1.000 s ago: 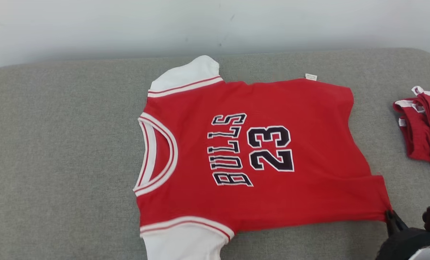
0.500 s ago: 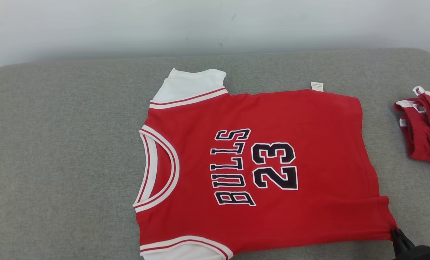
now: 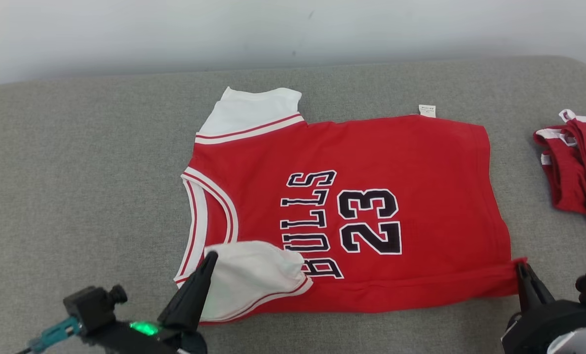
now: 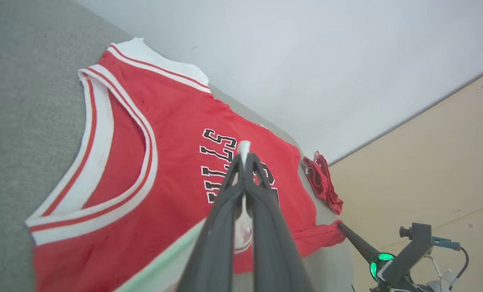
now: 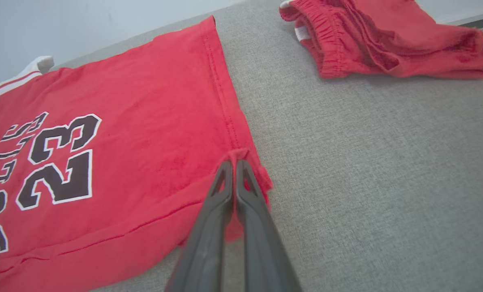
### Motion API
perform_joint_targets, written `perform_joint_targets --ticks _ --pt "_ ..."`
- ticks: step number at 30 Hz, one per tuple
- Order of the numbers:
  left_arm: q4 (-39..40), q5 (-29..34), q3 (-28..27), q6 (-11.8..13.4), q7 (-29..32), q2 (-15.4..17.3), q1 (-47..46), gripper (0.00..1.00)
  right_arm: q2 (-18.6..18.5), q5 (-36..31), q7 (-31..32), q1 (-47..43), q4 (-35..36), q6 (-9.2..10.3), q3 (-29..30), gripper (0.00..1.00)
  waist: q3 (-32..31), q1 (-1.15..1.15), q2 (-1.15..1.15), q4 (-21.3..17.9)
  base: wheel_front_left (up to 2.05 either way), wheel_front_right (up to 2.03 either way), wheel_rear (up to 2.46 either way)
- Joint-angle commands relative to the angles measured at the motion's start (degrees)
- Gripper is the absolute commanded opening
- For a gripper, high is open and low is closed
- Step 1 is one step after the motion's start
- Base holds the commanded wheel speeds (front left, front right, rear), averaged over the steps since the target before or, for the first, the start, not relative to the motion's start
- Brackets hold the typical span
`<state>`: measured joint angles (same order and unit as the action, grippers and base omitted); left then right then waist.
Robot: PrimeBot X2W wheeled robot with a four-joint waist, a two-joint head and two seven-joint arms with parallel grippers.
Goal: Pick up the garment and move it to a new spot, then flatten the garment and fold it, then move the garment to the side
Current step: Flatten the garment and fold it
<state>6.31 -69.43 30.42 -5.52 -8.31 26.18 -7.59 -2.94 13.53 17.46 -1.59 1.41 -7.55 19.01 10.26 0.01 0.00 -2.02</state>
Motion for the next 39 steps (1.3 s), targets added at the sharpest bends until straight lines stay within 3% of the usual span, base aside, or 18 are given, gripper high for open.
perform_joint_targets --ticks 1,11,22,32,38,39 --pt "-0.99 1.54 0.19 -0.12 -0.65 -0.38 -1.66 0.0 0.14 -0.39 -0.7 1.04 -0.27 0.15 -0.36 0.0 0.42 -0.01 0.0 -0.16 0.0 0.0 0.0" --pt "-8.73 10.47 0.59 -1.53 -5.96 -5.3 -10.99 0.0 0.14 -2.78 -6.86 6.66 -3.39 0.15 -0.44 0.0 3.1 -0.01 0.0 0.0 0.0 0.0 0.0" --pt "-13.47 15.57 -0.89 -2.1 -6.94 -8.76 -17.62 0.0 0.14 -5.31 -11.24 11.31 -7.33 0.15 2.27 0.0 6.18 -0.01 0.0 0.52 0.0 0.0 0.0" --pt "-18.62 17.27 0.32 -1.94 -6.88 -8.01 -23.42 0.0 0.14 -6.9 -12.53 14.17 -11.1 0.15 2.81 0.0 7.1 -0.01 0.0 -0.3 0.0 0.0 0.0" --pt "-23.35 22.23 0.22 -1.95 -6.89 -8.0 -25.7 0.0 0.14 -8.08 -12.96 15.84 -13.83 0.15 2.1 0.0 7.07 -0.01 0.0 -0.81 0.0 0.0 0.0" --pt "-24.19 24.31 0.41 -1.81 -6.89 -7.75 -26.18 0.0 0.15 -7.98 -12.58 16.04 -14.51 0.15 1.87 0.25 7.0 -0.01 0.0 -0.8 0.0 0.0 0.0"
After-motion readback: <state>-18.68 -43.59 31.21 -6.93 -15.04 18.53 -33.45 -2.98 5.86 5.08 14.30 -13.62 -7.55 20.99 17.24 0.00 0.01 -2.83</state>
